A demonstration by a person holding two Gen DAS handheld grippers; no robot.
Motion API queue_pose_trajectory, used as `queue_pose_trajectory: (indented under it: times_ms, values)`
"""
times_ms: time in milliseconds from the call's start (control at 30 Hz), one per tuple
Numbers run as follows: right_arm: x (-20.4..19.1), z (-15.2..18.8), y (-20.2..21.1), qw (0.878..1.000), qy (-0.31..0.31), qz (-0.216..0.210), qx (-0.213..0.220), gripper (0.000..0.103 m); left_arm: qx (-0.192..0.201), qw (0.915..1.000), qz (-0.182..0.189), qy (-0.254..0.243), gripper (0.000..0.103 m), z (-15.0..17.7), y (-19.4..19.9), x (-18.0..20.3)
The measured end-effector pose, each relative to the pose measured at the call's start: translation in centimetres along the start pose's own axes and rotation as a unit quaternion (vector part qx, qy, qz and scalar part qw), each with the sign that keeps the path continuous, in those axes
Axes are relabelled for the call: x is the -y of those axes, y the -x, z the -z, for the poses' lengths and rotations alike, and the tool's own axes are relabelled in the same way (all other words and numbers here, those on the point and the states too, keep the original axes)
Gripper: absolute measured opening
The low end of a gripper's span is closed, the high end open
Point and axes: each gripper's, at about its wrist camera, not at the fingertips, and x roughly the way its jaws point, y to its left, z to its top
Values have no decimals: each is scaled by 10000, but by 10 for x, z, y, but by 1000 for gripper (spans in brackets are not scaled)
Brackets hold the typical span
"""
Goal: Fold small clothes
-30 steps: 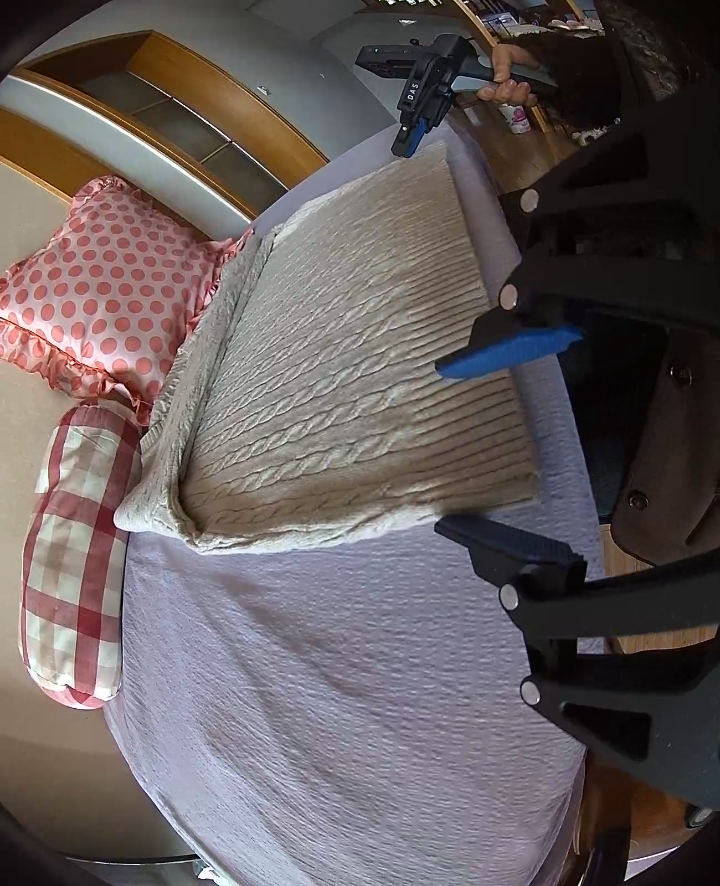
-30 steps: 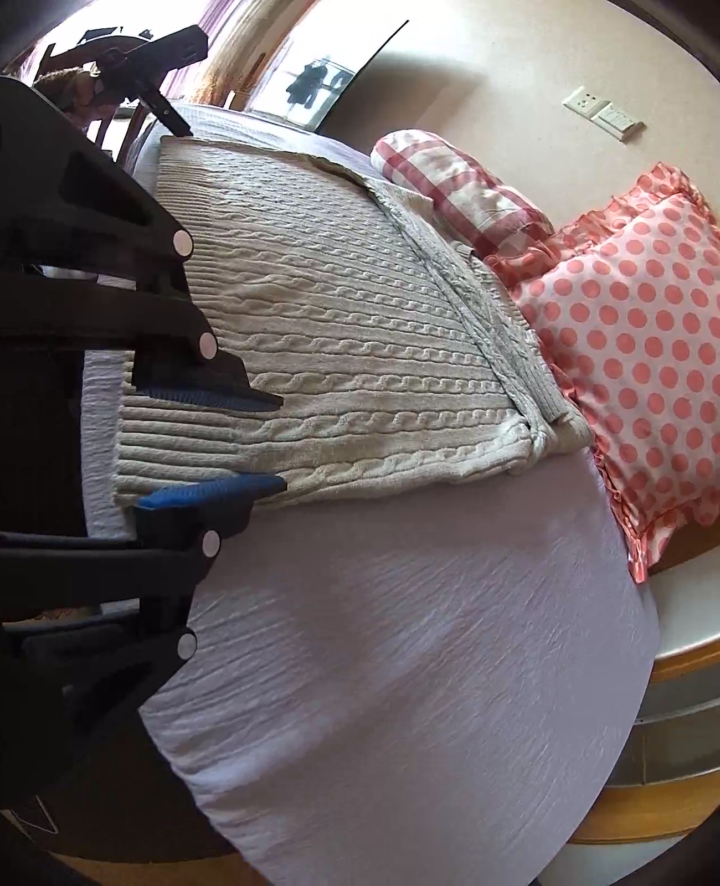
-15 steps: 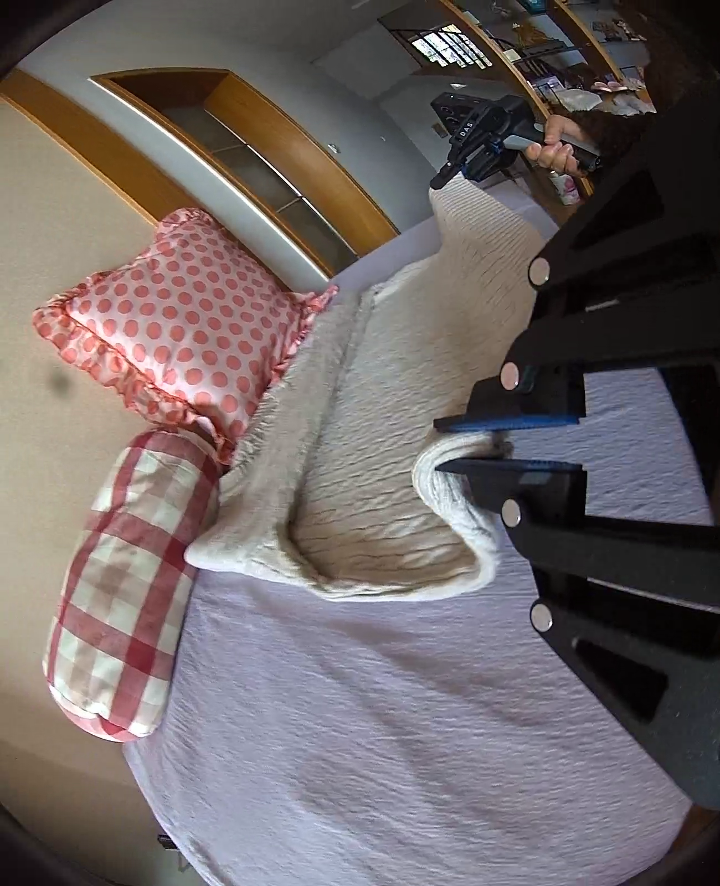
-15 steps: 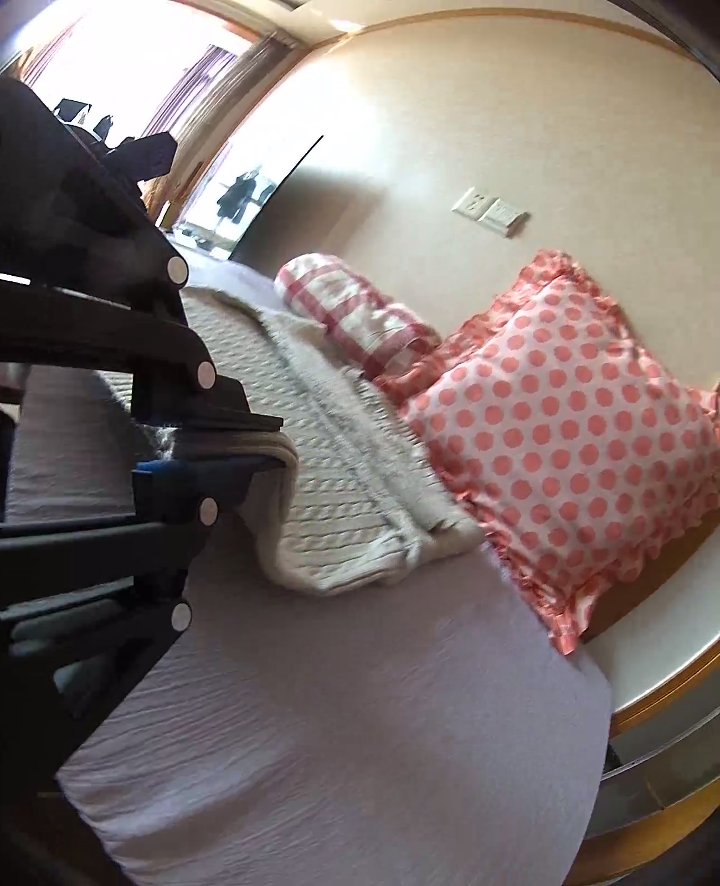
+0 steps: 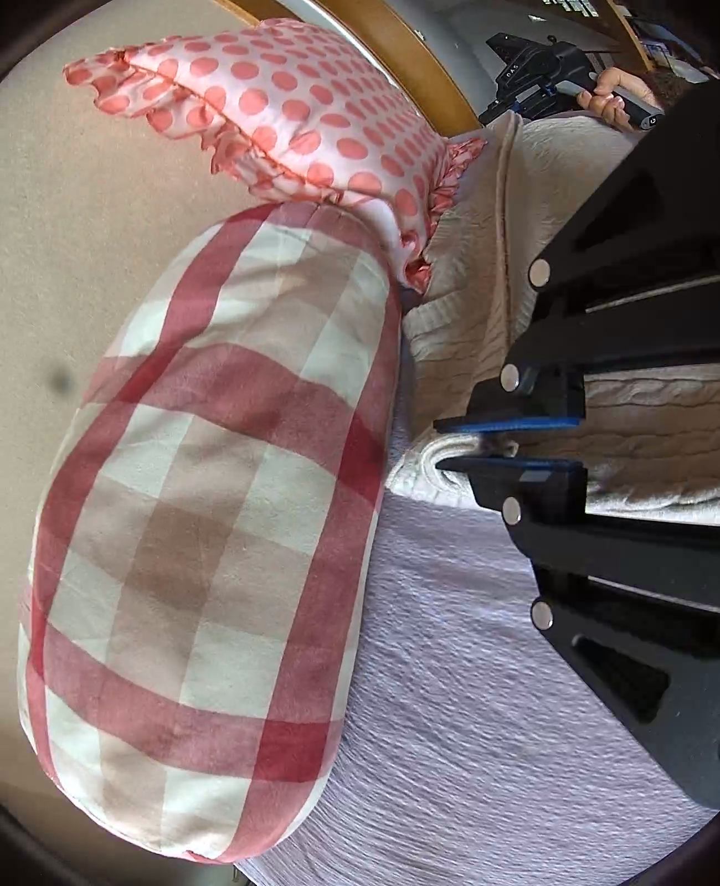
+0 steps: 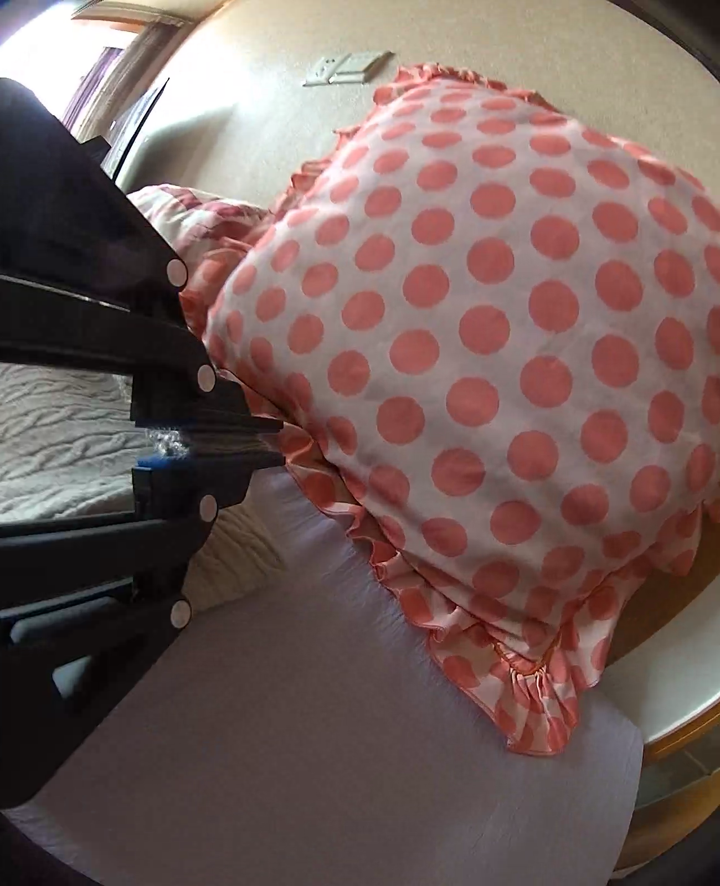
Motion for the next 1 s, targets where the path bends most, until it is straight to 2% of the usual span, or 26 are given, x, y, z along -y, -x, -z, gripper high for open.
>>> queue_pose_trajectory:
  times_ms: [67,133,167,200,233,267,300,400,433,533,600,633,700,767,833,867,900,933,1000]
  values:
    - [4,-8,-16,9986,-37,532,-44,8,-127,9998,-111,82,8,-4,-16,-5]
    - [9,-15,-24,9963,-166,816,-190,23,-143,9997,-34,211,11,-6,-20,-10]
    - [11,-18,-20,9967,-210,767,-160,36,-125,9996,52,264,13,-7,-16,-11]
    - [11,-18,-10,9978,-203,627,0,40,-83,9994,154,313,14,-7,-9,-13]
    - [8,-17,3,9987,-119,457,206,42,40,9993,206,325,26,-8,2,-15]
    - [3,-14,17,9991,28,252,342,51,184,9991,225,297,34,-8,14,-16]
    - [-5,-8,28,9990,241,3,380,57,252,9990,288,239,46,-6,25,-18]
    - [-34,21,42,9931,1043,-541,-22,57,18,9988,486,18,54,8,43,-24]
    - [-44,33,39,9893,1313,-601,-221,57,-102,9987,494,-39,56,15,44,-26]
    - [-64,63,19,9782,1910,-441,-687,57,-462,9978,460,-107,56,34,37,-27]
    - [-65,70,0,9767,1857,-376,-1012,57,-633,9965,537,25,56,42,28,-29]
    - [-63,71,-10,9766,1800,-204,-1160,57,-716,9958,570,76,56,44,23,-30]
    - [-54,73,-24,9745,1797,498,-1250,55,-708,9957,585,69,57,48,15,-29]
    - [-47,71,-24,9772,1739,490,-1112,50,-705,9958,587,37,59,47,11,-25]
    - [-44,71,-13,9816,1592,356,-994,51,-762,9943,741,127,57,47,8,-25]
    - [-45,73,-4,9834,1594,237,-838,57,-781,9939,768,156,54,48,6,-24]
    - [-45,72,4,9848,1595,125,-677,68,-776,9942,714,194,39,48,4,-25]
    - [-45,73,12,9858,1589,-3,-537,72,-879,9924,806,316,20,48,-2,-25]
    - [-46,70,22,9881,1479,-212,-357,74,-911,9876,1037,744,16,48,-3,-34]
